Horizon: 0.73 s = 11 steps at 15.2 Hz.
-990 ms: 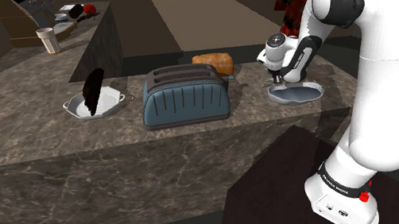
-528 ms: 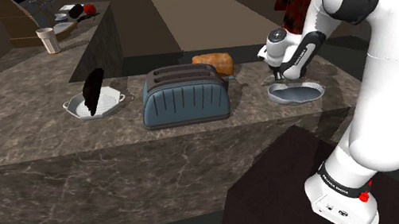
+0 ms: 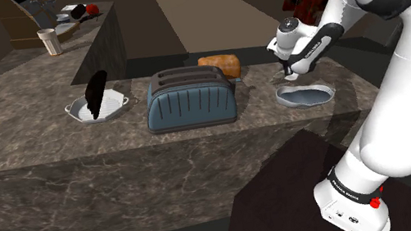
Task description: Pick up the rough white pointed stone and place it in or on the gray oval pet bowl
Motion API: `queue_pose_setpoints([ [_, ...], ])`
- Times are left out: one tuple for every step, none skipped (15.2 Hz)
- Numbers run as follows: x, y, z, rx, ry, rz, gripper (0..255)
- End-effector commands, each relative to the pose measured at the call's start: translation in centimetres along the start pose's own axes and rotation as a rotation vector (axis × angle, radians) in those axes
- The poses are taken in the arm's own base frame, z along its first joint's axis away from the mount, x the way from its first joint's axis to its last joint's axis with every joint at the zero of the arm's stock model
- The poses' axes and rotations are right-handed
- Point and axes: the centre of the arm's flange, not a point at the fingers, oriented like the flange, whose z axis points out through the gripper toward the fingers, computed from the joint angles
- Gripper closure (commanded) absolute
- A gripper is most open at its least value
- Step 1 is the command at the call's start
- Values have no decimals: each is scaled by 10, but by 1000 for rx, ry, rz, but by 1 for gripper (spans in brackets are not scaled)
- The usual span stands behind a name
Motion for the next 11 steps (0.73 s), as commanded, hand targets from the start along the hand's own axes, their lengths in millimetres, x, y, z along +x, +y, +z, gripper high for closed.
queue_pose_setpoints([
  [-4,5,-9,0,0,0,255],
  [-6,8,-13,0,0,0,255],
  [-8,11,-17,0,0,0,255],
  [-9,13,-22,0,0,0,255],
  [-11,16,-26,0,0,0,255],
  [-13,18,-30,0,0,0,255],
  [-15,21,-34,0,0,0,255],
  [-16,23,-39,0,0,0,255],
  [-18,26,-43,0,0,0,255],
  [-20,28,-47,0,0,0,255],
  [-22,31,-52,0,0,0,255],
])
